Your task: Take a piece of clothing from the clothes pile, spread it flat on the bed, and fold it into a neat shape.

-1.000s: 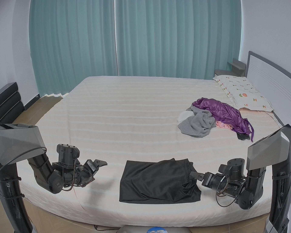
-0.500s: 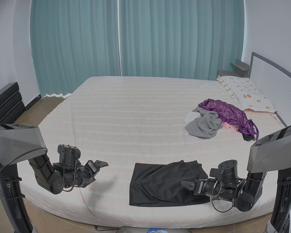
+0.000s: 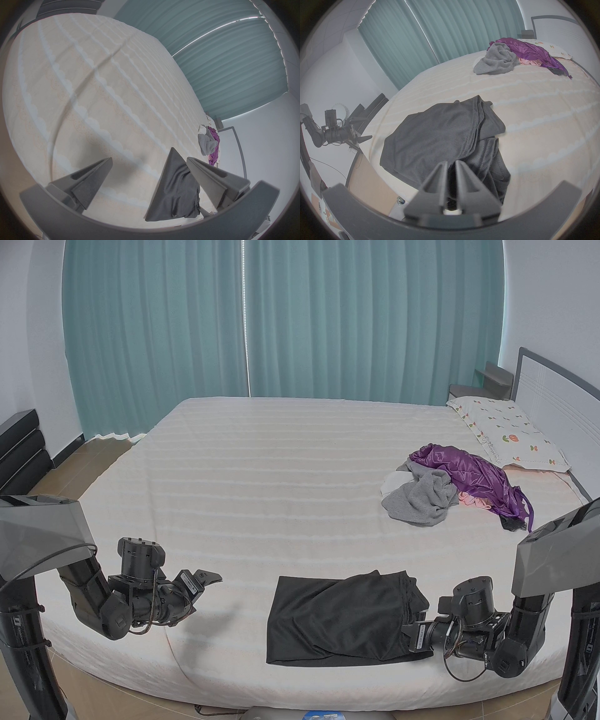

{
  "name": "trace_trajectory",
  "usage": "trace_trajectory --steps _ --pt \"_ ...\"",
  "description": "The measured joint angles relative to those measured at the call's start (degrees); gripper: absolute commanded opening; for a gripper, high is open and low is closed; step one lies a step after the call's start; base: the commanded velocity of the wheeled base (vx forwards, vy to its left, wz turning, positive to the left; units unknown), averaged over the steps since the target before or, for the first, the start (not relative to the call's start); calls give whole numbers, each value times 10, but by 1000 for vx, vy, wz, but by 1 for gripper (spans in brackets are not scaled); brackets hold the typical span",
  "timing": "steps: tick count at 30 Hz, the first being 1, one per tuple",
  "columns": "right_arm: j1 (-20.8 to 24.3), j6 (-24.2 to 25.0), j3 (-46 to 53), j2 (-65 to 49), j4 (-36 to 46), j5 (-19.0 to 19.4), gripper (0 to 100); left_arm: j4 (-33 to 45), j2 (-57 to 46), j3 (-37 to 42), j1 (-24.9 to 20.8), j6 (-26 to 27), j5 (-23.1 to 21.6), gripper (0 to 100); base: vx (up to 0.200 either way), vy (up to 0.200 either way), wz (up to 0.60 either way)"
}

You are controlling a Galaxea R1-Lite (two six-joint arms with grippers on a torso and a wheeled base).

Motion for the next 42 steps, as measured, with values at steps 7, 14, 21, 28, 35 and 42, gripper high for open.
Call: trace_trajectory --steps 7,14,21,28,35,42 --pt "-23 -5 60 -13 -41 4 0 0 0 0 0 0 0 100 0 0 0" --pt "-31 -5 119 -12 -109 7 0 0 0 0 0 -1 0 100 0 0 0" --pt "-38 -7 146 12 -149 7 100 0 0 0 0 -1 0 100 0 0 0" --pt "-61 -7 148 15 -154 43 100 0 0 0 0 -1 1 100 0 0 0" --pt "-100 16 90 4 -147 98 100 0 0 -2 -1 -1 1 100 0 0 0" --pt "-114 67 -72 33 -59 106 100 -1 3 -5 -1 0 4 100 0 0 0"
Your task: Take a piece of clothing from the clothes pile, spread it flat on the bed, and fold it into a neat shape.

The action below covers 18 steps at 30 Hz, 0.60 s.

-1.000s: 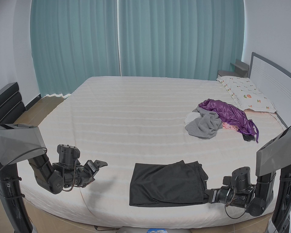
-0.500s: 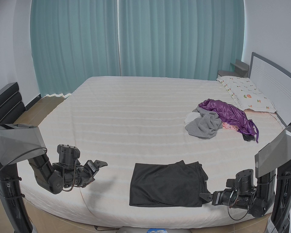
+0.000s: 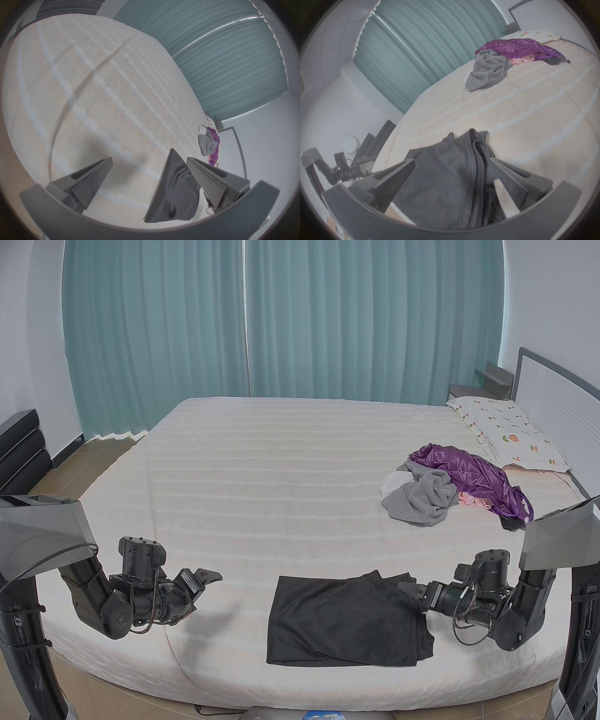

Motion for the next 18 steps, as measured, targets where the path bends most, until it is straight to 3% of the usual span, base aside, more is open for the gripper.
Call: trace_trajectory --steps 7,16,17,18 --pt "-4 42 -168 52 118 17 100 -4 3 -1 -1 0 3 100 0 0 0" --pt "-11 58 -271 109 178 23 100 -6 5 0 -1 1 5 100 0 0 0" --pt "-12 58 -276 113 180 23 0 -6 5 0 -1 1 5 100 0 0 0" --pt "-12 58 -281 117 181 23 0 -6 5 0 -1 1 5 100 0 0 0"
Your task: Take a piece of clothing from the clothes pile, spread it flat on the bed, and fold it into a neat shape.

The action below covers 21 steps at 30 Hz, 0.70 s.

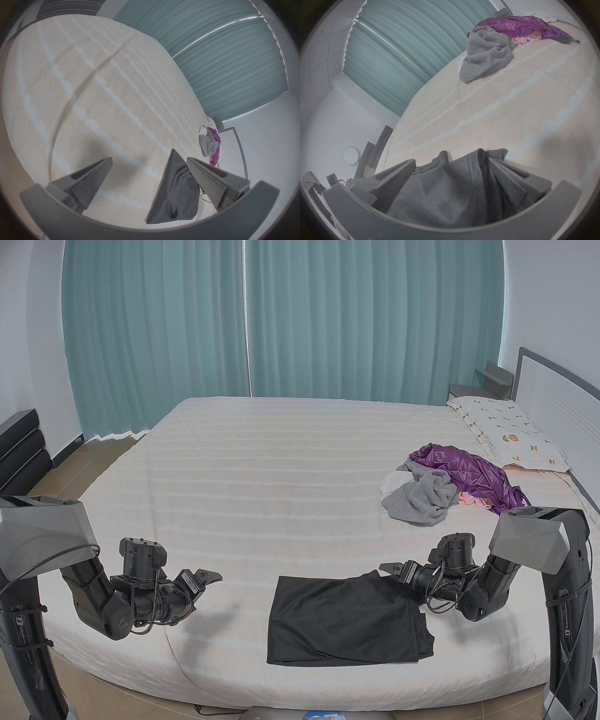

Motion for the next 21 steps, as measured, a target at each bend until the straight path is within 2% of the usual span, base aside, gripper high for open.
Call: trace_trajectory --steps 9,21 --pt "-8 4 2 8 -6 -2 0 0 0 3 -1 -1 0 100 0 0 0" --pt "-44 67 27 -17 -13 -1 0 0 0 4 -5 -1 12 100 0 0 0"
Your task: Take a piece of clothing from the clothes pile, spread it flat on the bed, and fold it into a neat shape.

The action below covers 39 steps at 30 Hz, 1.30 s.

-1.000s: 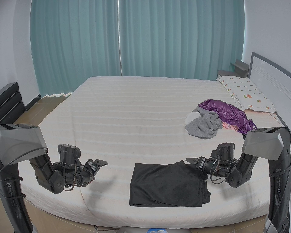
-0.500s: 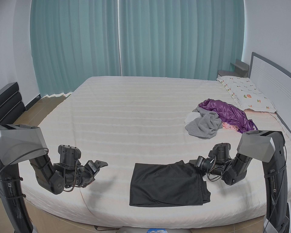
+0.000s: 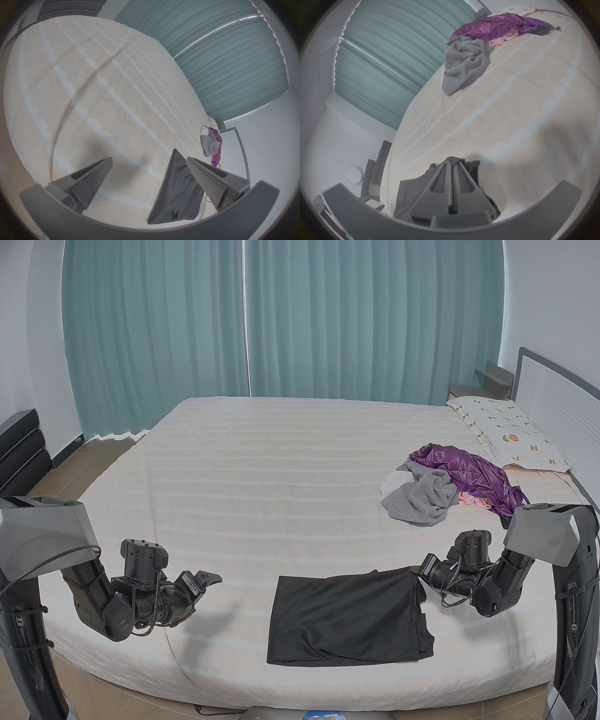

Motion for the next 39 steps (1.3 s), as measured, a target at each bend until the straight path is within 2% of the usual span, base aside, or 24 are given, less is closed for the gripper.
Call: trace_trajectory --steps 7,8,15,22,27,32,39 --pt "-7 9 5 -1 -15 0 0 0 0 0 -1 -1 0 100 0 0 0" --pt "-8 9 6 -1 -16 0 100 0 0 0 -1 -1 0 100 0 0 0" --pt "-16 25 19 -6 -31 1 100 0 0 0 -2 -2 0 100 0 0 0" --pt "-19 30 99 -27 -111 30 100 0 -1 5 -2 -3 0 100 0 0 0" --pt "9 28 188 -45 -171 49 100 -6 -2 17 -3 -4 0 100 0 0 0" --pt "39 22 258 -69 -190 54 100 -15 -2 25 -5 -4 0 100 0 0 0" --pt "55 -15 365 -89 -259 61 100 -19 -2 27 -5 -4 0 100 0 0 0"
